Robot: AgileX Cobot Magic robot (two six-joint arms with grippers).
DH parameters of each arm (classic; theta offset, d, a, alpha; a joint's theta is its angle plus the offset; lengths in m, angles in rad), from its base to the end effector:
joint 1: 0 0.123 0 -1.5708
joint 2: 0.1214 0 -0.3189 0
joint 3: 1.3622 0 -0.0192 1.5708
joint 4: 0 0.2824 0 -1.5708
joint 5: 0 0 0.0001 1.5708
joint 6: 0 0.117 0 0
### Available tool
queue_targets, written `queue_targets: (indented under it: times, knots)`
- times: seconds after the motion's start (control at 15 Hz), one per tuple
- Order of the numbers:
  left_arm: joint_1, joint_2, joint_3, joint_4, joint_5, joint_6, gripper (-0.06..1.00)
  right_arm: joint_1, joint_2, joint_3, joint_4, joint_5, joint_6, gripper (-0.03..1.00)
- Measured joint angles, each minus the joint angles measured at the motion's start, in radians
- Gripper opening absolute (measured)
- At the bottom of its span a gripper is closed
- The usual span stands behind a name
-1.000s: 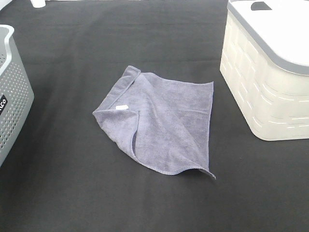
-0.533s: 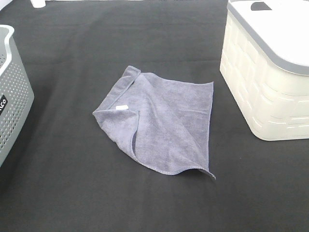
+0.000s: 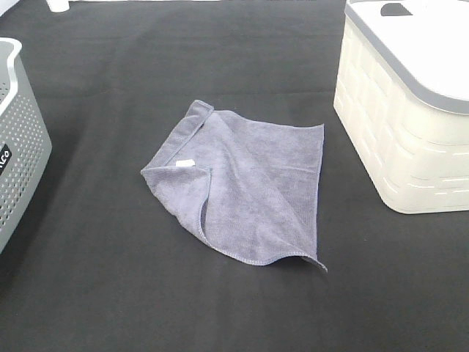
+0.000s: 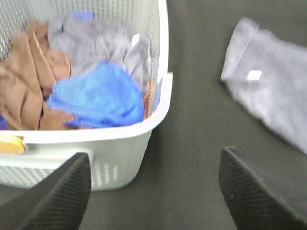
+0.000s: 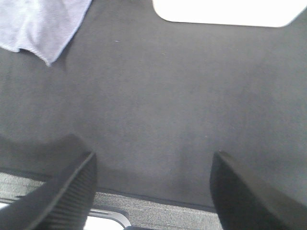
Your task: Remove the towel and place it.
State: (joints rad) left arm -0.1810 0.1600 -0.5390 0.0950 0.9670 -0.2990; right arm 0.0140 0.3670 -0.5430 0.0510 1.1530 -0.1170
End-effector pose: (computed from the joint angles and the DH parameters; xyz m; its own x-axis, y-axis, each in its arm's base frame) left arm 0.0407 0.0019 0.2998 -0.4836 -0.1573 -0.8611 -0.0054 0.9842 -0.1767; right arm 0.0595 0.0063 0.2738 -0.7688 -0.1068 -0.6305 -0.1178 0.9927 -0.0246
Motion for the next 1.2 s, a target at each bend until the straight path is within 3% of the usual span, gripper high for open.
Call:
queue_targets:
  times: [0.2, 0.6, 1.0, 1.2]
  knots:
    - [0.000, -0.126, 0.004, 0.000, -0.006, 0.019, 0.70, 0.000, -0.004, 0.000, 0.017, 0.003, -0.024, 0.67]
    - [0.000, -0.165, 0.018, -0.071, 0.058, 0.247, 0.70, 0.000, -0.184, 0.000, 0.021, 0.005, -0.024, 0.66]
    - [0.000, -0.165, 0.020, 0.005, 0.060, 0.251, 0.70, 0.000, -0.371, 0.000, 0.021, 0.000, -0.024, 0.66]
    - [0.000, -0.165, 0.020, 0.009, 0.060, 0.255, 0.70, 0.000, -0.371, 0.036, 0.042, -0.074, -0.023, 0.66]
